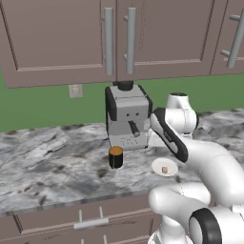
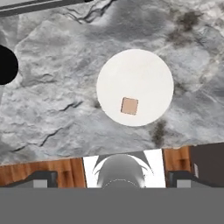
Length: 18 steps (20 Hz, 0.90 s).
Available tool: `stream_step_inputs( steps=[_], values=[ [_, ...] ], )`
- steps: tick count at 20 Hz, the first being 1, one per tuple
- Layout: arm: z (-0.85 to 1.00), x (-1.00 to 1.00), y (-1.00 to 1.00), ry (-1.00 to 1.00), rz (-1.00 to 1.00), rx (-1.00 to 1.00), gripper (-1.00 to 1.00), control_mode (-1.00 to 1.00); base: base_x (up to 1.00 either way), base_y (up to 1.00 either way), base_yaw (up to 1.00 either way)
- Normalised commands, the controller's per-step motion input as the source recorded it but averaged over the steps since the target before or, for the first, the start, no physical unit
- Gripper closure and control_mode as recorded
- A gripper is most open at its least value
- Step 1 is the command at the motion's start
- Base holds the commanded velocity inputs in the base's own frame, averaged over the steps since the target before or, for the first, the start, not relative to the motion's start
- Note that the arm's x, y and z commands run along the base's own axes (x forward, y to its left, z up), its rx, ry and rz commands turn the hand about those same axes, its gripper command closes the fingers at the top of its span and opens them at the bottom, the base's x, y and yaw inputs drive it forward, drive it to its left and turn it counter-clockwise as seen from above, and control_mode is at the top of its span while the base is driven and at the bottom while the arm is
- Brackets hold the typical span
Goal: Take a sugar cube from the saucer and place it inside the coffee. Then, grab milk from the fridge and place it next to the coffee on the counter to sweeten the coffee.
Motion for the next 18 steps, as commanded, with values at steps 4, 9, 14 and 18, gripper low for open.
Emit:
stream_step_inputs(
  steps=[4,9,14,18],
  values=[
    [-0.8,0.08,-0.15,0.0,-0.08,0.0,-1.0,-1.0,0.0,0.0,0.0],
    [-0.54,0.35,-0.04,0.0,-0.04,-0.02,-1.0,-1.0,0.0,0.0,0.0],
    [-0.44,0.27,-0.01,0.0,-0.05,0.0,-1.0,-1.0,0.0,0.0,0.0],
    [-0.4,0.22,-0.12,0.0,-0.06,0.0,-1.0,-1.0,0.0,0.0,0.0]
  ],
)
